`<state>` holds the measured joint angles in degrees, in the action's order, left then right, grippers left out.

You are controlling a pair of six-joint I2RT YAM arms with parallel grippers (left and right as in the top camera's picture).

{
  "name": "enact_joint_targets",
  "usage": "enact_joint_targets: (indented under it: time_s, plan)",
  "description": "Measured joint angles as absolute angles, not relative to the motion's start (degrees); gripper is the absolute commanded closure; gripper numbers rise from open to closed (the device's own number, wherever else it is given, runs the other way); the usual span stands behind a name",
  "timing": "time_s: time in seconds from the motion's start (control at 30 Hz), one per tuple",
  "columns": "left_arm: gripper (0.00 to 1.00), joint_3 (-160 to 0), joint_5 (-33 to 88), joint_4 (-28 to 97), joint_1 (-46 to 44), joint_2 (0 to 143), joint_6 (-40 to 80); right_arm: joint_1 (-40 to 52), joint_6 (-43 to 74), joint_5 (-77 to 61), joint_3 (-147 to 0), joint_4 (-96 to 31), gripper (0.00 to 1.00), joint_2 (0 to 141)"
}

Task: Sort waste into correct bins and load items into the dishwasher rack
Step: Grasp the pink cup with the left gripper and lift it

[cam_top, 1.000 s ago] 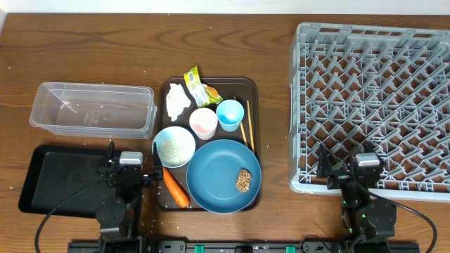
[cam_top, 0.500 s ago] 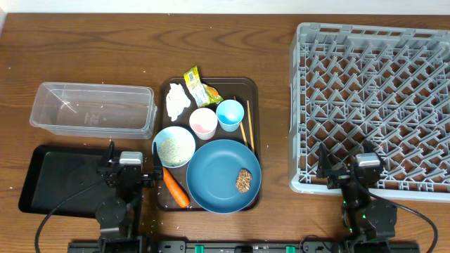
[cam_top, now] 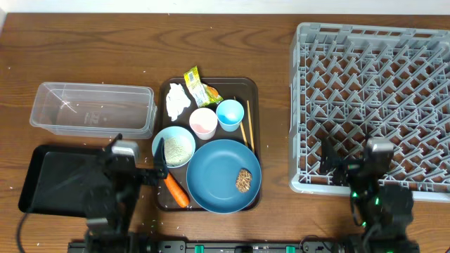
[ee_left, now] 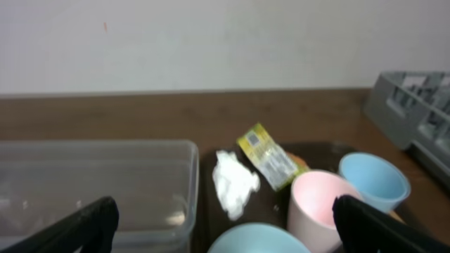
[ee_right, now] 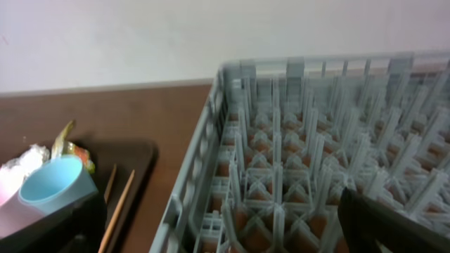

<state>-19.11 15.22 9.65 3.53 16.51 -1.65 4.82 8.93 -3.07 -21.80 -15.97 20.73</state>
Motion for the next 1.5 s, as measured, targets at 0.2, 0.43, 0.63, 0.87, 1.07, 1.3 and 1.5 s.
enact_joint_targets:
  time_s: [0.2, 0.43, 0.63, 0.87, 1.07, 1.3, 1.5]
  plan:
    - [0.02, -42.0, 17.9, 29.2, 3.5, 38.6, 0.3, 4.8, 10.8, -3.8, -45.8, -33.7, 0.01, 44.3]
    - [0.02, -71.2, 22.4, 55.9, 3.1, 64.5, 0.9, 4.8, 11.2, -8.5, -74.9, -53.4, 0.01, 69.0]
    - [0.02, -78.5, 26.4, 57.0, 2.9, 73.6, 3.2, 4.8, 11.1, -12.9, -83.1, -56.9, 0.06, 77.7]
    - [0.17, -78.7, 25.5, 55.0, -1.3, 81.4, 4.8, 4.8, 11.4, -14.1, -83.2, -58.7, 0.01, 80.7]
    - [0.33, -78.8, 14.8, 55.0, -9.9, 91.0, 6.8, 4.8, 11.4, -14.2, -83.2, -59.3, 0.01, 82.9]
    - [0.43, -78.8, 9.9, 52.8, -12.7, 100.4, 12.3, 4.8, 11.4, -14.2, -83.2, -60.9, 0.01, 83.6]
    - [0.65, -78.8, 10.9, 49.4, -12.6, 107.5, 14.0, 4.8, 11.4, -14.2, -83.2, -60.9, 0.01, 83.6]
